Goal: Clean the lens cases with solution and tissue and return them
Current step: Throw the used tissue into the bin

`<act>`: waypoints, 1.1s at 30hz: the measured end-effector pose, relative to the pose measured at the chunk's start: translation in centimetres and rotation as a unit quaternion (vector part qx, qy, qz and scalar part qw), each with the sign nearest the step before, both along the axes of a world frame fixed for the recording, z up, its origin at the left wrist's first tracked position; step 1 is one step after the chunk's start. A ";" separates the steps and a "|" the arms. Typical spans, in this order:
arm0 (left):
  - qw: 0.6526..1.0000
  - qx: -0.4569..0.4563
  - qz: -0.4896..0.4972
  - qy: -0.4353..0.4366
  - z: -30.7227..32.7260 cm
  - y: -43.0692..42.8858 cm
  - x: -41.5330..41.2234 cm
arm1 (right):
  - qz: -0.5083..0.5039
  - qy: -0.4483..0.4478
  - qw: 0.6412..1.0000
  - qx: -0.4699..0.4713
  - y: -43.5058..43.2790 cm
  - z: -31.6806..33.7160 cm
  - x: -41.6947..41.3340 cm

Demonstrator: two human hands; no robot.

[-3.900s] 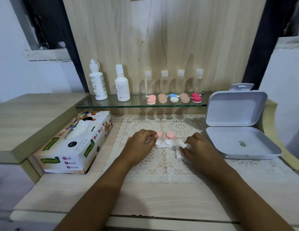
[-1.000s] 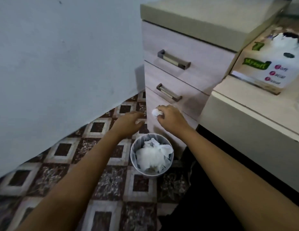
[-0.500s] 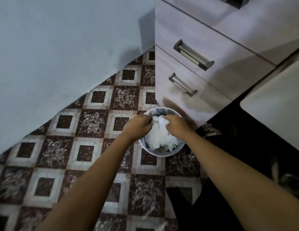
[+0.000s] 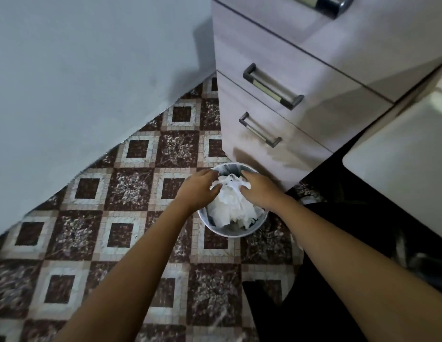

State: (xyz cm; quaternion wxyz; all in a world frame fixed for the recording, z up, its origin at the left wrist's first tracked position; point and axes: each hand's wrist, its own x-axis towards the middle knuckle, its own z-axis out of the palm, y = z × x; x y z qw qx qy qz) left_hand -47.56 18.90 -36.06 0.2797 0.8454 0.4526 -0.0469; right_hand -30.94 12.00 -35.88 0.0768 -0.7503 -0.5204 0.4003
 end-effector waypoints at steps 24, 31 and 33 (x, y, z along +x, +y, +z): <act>0.947 0.301 0.006 -0.113 26.7 -1.2 3.3 | 0.047 -0.130 0.924 0.356 -2.8 28.4 2.1; 0.917 0.352 -0.030 -0.185 36.6 -3.6 8.3 | 0.007 -0.179 0.894 0.412 -8.2 37.0 7.0; 0.907 0.363 -0.048 -0.209 38.9 -4.9 10.4 | -0.008 -0.205 0.885 0.417 -10.2 38.8 8.8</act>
